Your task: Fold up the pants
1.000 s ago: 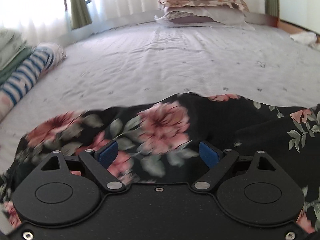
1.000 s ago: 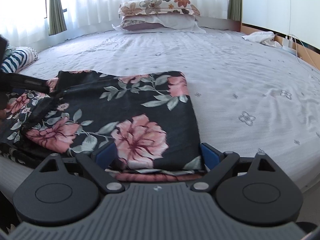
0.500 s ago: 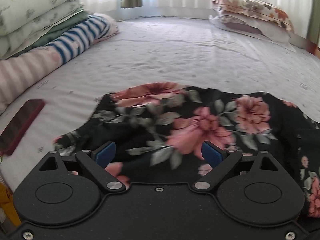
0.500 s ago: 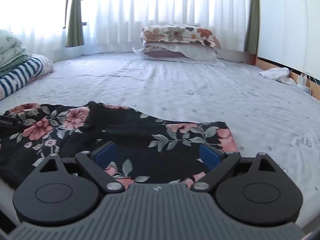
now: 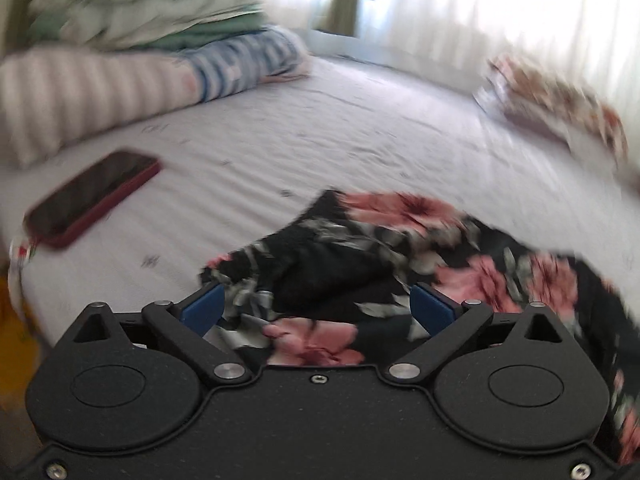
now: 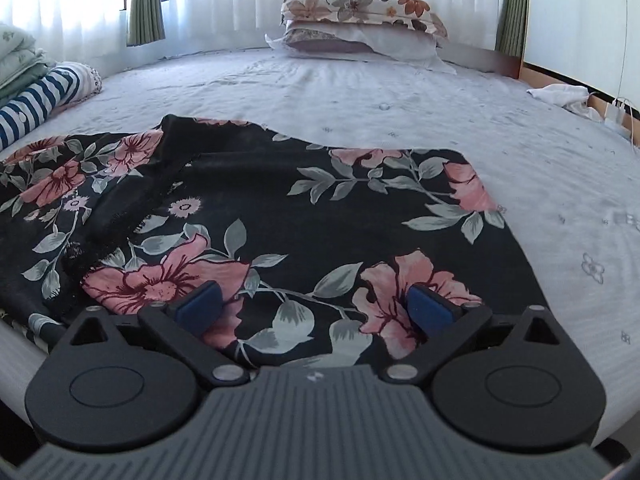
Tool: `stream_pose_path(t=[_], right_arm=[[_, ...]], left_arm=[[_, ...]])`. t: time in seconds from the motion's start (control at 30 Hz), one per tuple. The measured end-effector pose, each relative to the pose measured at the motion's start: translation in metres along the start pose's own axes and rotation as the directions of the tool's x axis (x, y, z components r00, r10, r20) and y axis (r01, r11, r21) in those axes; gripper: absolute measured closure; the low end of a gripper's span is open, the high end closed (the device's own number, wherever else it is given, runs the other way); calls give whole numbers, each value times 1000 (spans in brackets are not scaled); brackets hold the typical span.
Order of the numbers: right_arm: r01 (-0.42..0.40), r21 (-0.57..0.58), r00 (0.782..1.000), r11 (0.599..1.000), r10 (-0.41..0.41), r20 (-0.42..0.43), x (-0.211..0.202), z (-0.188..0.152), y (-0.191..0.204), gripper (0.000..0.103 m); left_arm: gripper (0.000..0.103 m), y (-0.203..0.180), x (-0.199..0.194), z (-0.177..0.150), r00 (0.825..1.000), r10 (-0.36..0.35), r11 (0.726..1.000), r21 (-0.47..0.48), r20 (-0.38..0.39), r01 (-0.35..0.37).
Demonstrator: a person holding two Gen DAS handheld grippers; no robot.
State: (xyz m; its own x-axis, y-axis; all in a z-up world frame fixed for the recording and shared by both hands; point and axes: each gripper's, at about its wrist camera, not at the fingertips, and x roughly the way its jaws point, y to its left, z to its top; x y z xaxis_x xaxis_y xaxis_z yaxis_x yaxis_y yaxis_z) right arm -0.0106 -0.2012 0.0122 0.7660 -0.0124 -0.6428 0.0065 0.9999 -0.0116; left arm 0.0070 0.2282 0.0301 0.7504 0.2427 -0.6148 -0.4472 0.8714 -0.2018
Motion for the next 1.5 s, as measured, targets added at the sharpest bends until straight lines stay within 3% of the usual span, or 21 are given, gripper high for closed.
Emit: stream_pose_path(t=[0.2, 0.33, 0.4, 0.43, 0.5, 0.57, 0.63, 0.8, 1.0, 1.17, 1.37, 1.5], right_arm=[[-46, -10, 981, 999, 47, 187, -30, 2, 3, 0], [-40, -33, 977, 999, 46, 208, -34, 4, 7, 0], [-39, -25, 979, 999, 43, 199, -32, 4, 7, 0], [-39, -20, 980, 999, 42, 194, -32, 3, 6, 0], [-42, -5, 981, 999, 43, 189, -32, 1, 5, 0], [-46, 4, 981, 999, 44, 187, -31, 0, 3, 0], [-44, 4, 981, 999, 43, 189, -31, 0, 3, 0], [-50, 9, 980, 999, 47, 191, -30, 1, 1, 0], [-88, 55, 981, 995, 77, 179, -30, 1, -6, 0], [-94, 43, 984, 995, 86, 153, -34, -1, -17, 0], [-51, 34, 985, 998, 45, 165, -51, -10, -42, 0], [-30, 72, 985, 997, 17, 172, -62, -15, -71, 0]], left_arm=[[3, 28, 13, -4, 998, 63, 992, -104, -30, -66], [5, 36, 22, -8, 999, 49, 990, -130, -13, -50], [29, 36, 24, -8, 999, 51, 990, -134, 12, -49], [50, 37, 25, -9, 998, 50, 990, -131, 22, -47], [64, 38, 27, -8, 998, 59, 987, -151, 23, -55], [88, 41, 25, -7, 1000, 5, 983, -185, 29, 1], [93, 42, 21, -5, 999, -24, 975, -220, 31, 30], [95, 17, -4, 1, 992, -20, 990, -137, 124, 37], [95, -48, -44, 2, 964, -167, 986, 17, 207, 167], [96, -134, -70, -10, 918, -351, 930, 182, 185, 319], [95, -245, -99, -50, 834, -542, 804, 347, 98, 482], [95, -297, -99, -90, 814, -580, 730, 425, -29, 536]])
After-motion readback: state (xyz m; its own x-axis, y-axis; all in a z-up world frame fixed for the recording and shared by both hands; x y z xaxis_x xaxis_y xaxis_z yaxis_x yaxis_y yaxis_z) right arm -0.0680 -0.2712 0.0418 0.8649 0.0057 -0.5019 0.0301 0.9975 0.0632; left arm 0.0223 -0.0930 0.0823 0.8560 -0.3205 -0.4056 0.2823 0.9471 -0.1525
